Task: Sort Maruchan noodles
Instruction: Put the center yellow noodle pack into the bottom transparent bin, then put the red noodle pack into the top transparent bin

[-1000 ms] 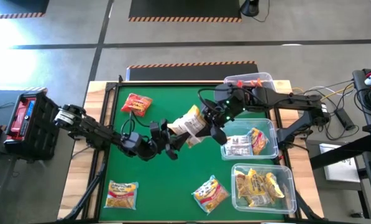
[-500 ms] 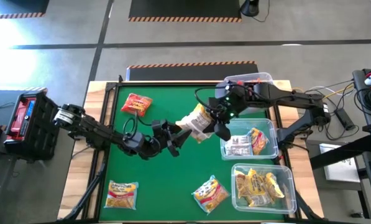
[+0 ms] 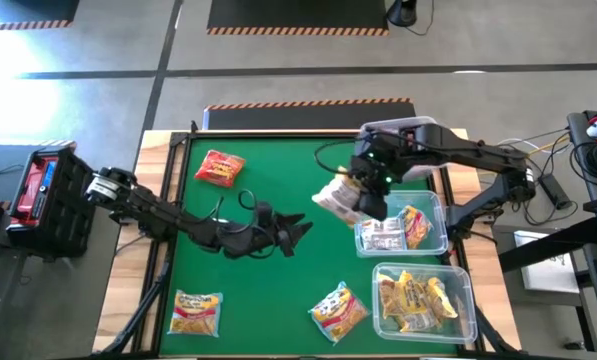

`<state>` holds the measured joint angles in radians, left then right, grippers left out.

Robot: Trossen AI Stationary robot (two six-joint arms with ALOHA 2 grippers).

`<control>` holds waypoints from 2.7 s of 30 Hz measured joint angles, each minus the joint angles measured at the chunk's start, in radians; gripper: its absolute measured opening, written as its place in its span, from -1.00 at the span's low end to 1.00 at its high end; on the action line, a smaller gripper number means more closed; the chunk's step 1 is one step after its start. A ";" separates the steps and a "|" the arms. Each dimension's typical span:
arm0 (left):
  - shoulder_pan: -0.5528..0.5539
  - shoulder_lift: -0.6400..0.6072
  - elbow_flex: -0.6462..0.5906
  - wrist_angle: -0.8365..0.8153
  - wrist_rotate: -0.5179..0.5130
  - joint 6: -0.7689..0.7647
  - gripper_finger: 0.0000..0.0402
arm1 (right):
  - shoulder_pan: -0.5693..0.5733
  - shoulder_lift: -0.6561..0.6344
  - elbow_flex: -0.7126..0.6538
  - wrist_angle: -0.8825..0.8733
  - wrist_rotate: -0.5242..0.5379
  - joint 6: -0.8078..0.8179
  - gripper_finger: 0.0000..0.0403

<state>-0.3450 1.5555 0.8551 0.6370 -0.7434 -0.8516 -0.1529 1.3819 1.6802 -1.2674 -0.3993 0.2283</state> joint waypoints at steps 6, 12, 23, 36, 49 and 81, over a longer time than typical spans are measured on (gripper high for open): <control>-0.008 0.000 0.000 -0.055 -0.001 -0.056 0.22 | 0.073 -0.041 0.000 -0.071 -0.058 0.130 -0.45; -0.005 0.000 0.000 -0.062 -0.006 -0.055 0.22 | 0.206 -0.083 0.000 -0.060 -0.069 0.271 -0.45; -0.005 0.000 0.000 -0.088 -0.008 -0.048 0.22 | 0.579 -0.070 0.000 -0.061 -0.009 0.506 -0.45; 0.013 0.000 0.000 -0.107 -0.009 -0.050 0.22 | 0.880 -0.006 -0.002 -0.085 0.081 0.670 -0.44; 0.018 0.000 0.000 -0.106 -0.007 -0.077 0.22 | 0.888 0.005 -0.003 -0.108 0.085 0.676 -0.09; 0.262 -0.126 0.000 -0.494 0.344 -0.108 0.22 | 0.366 -0.025 -0.002 0.101 0.704 0.112 -0.15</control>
<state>-0.0833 1.4294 0.8551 0.1433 -0.3991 -0.9595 0.2128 1.3567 1.6783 -1.1664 0.3051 0.3401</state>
